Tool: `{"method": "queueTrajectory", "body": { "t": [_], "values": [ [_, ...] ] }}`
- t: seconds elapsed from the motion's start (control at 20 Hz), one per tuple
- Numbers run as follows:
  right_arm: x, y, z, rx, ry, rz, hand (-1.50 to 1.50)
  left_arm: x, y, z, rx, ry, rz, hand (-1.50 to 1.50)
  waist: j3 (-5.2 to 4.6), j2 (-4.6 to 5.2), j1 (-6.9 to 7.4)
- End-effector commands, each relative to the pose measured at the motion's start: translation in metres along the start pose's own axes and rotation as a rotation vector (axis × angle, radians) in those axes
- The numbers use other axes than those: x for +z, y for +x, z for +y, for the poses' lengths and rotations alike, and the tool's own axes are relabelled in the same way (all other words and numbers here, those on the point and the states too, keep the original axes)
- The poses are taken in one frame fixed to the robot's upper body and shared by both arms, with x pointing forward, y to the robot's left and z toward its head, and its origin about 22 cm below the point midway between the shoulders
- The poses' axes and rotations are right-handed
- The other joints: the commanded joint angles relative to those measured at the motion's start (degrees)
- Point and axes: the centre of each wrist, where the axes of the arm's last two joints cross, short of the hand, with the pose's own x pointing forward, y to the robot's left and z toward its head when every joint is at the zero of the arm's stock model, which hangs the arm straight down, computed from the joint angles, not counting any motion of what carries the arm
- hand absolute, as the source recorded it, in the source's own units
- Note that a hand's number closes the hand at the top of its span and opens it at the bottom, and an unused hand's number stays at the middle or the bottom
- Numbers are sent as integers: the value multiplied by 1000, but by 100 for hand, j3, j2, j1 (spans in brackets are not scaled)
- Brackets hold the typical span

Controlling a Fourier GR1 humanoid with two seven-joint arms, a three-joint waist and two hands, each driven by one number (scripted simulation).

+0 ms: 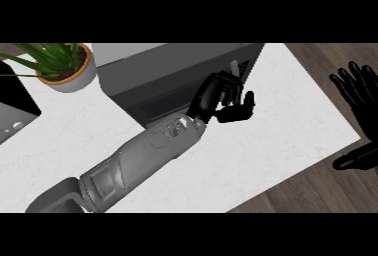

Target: Pick up the milk, place it into the microwave and close the microwave

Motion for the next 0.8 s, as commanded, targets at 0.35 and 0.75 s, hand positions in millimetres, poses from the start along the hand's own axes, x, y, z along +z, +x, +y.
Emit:
{"method": "queueTrajectory", "body": {
  "t": [0.35, 0.75],
  "values": [
    [-49, 27, 33, -56, 412, -75, 150, -12, 21, -12, 22, 0, -51, 150, 21, -25, -182],
    [-63, 39, 56, -74, 513, -102, 150, -13, 20, -11, 29, 33, -68, 150, 29, -46, -308]
  ]
}}
